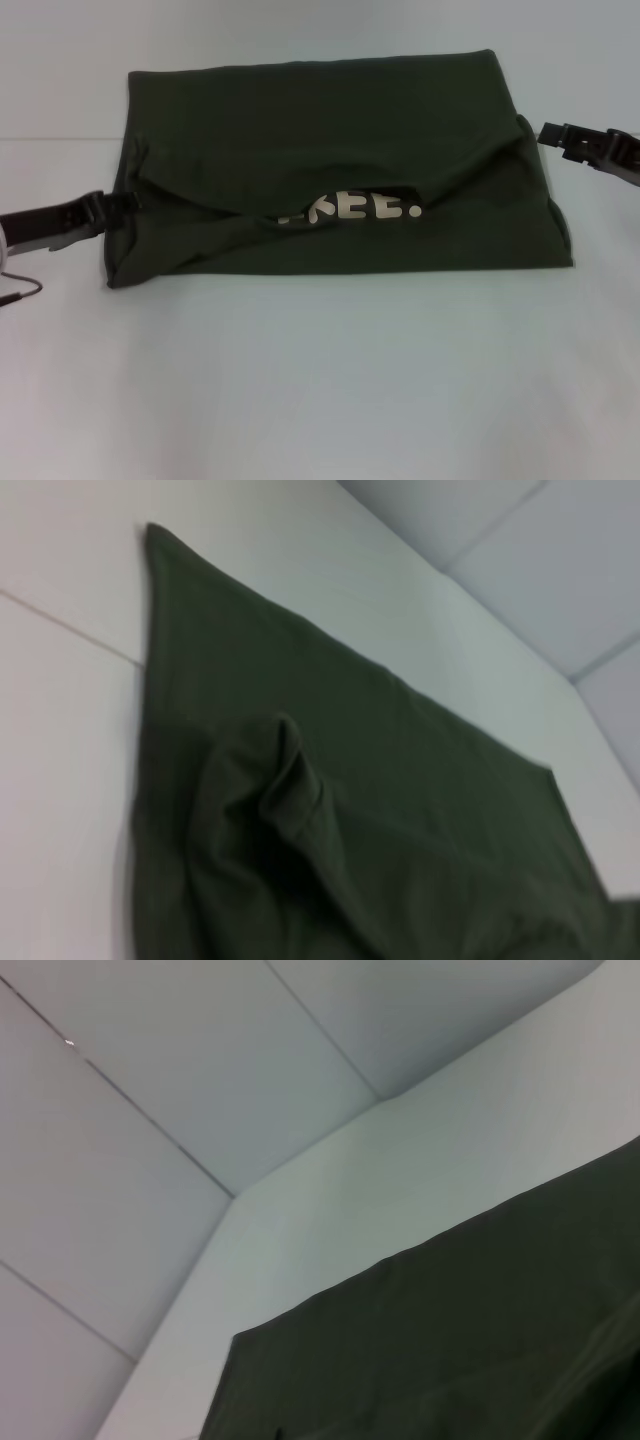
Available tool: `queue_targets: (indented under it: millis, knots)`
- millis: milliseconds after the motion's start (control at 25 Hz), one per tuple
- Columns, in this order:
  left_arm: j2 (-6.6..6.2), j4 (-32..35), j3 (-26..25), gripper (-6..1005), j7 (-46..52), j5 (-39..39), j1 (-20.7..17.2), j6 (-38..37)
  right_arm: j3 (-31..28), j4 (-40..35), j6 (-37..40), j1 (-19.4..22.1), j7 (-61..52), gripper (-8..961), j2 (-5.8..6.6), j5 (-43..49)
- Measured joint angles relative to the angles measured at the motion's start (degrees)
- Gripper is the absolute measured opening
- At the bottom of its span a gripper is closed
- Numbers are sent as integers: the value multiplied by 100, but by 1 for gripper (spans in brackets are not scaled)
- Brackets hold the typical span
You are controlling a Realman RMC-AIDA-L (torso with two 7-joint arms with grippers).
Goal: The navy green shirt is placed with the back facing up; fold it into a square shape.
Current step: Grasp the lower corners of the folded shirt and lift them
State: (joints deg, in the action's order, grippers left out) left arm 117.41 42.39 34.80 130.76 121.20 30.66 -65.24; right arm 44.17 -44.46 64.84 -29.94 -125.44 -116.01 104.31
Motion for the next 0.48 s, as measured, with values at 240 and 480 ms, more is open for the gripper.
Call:
queue_targets:
  millis: [240, 480]
  knots:
    - [21, -128, -92, 604, -555, 258, -63, 152, -237, 57, 315, 44, 2, 653, 34, -16]
    - [66, -249, -64, 600, -328, 563, -13, 378, -261, 63, 361, 36, 3, 651, 26, -22]
